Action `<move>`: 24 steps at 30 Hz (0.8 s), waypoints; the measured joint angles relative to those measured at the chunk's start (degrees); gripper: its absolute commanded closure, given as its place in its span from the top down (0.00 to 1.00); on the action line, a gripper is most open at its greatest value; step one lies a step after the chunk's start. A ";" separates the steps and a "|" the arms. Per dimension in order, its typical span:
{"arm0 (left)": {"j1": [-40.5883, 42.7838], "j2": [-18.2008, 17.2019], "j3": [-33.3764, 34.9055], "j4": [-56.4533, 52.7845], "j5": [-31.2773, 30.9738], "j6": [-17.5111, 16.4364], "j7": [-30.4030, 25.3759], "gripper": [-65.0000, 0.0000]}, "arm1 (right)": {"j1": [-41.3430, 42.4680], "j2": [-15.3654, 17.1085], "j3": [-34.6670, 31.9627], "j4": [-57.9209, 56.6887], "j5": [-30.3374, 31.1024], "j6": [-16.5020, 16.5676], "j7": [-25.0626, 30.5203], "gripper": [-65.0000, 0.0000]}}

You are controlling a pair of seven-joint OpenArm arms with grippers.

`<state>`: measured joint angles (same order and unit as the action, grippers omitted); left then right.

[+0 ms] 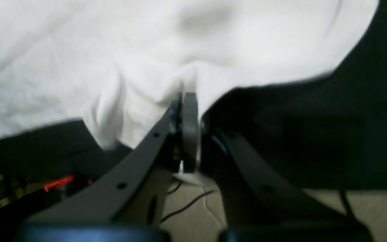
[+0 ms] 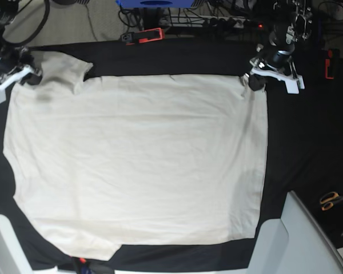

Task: Fold the T-shirt properly
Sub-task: 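Lift the collar edge with both grippers and fold it toward the hem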

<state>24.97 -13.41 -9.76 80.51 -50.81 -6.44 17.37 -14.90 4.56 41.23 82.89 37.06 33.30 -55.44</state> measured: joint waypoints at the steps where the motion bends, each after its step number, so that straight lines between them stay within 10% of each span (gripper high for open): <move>1: -0.50 -0.09 -0.09 0.07 0.00 0.02 -0.13 0.00 | 0.81 0.37 0.00 0.02 0.00 -0.02 -0.35 0.00; 11: -4.09 -1.68 0.48 0.04 0.17 0.17 0.04 0.00 | 9.35 3.23 0.00 -0.24 -0.11 -0.50 -5.35 0.00; 16: -8.22 -1.16 0.09 -0.13 8.66 0.42 9.53 0.00 | 13.20 5.79 -2.32 -5.55 -0.24 -3.45 -5.66 0.00; 24: -14.91 -0.39 0.44 -0.17 14.64 0.42 15.06 0.00 | 18.10 8.94 -10.58 -15.02 -0.13 -3.72 1.40 0.00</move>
<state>10.07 -13.80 -9.32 80.34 -36.16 -6.02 32.42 3.20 13.50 30.65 67.88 36.93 29.58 -54.04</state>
